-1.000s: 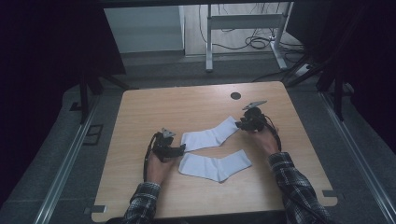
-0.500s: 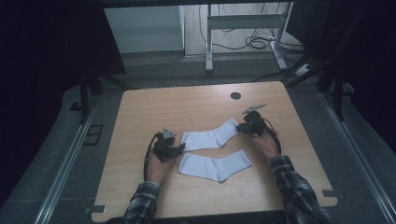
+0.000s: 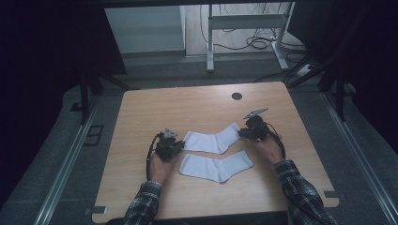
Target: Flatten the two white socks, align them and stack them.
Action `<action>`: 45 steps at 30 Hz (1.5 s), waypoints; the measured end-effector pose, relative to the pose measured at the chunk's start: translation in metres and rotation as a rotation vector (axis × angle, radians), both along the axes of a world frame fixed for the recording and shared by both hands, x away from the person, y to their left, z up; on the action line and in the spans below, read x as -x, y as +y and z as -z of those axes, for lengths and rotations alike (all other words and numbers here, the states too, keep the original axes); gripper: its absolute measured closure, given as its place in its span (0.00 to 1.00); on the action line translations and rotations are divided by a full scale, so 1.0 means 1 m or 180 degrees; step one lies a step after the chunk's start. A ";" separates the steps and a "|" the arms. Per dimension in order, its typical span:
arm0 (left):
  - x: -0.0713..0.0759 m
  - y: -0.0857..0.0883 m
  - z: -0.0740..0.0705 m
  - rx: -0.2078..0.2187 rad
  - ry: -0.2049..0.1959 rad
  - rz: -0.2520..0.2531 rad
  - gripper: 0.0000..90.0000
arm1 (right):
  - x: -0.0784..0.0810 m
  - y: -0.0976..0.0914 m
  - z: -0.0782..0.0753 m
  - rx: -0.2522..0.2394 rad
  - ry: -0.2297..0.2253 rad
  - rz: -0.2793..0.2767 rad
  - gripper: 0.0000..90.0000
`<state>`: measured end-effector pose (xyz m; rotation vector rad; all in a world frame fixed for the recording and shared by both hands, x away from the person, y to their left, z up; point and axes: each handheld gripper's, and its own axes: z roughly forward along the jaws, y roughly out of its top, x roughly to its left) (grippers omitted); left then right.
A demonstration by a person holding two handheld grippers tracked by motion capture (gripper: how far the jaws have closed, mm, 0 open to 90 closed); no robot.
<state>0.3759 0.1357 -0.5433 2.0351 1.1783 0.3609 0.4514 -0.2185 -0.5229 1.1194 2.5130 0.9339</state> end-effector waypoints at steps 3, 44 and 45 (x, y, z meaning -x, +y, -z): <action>0.000 -0.002 0.000 -0.0007 -0.0032 0.0001 0.96 | 0.003 -0.002 -0.003 -0.0022 -0.0029 -0.0002 0.88; 0.050 0.009 -0.052 0.0423 -0.0357 0.0150 0.96 | 0.079 -0.027 -0.047 -0.0474 -0.0402 -0.0077 0.88; 0.052 0.009 -0.052 0.0430 -0.0359 0.0149 0.96 | 0.082 -0.027 -0.047 -0.0481 -0.0407 -0.0089 0.88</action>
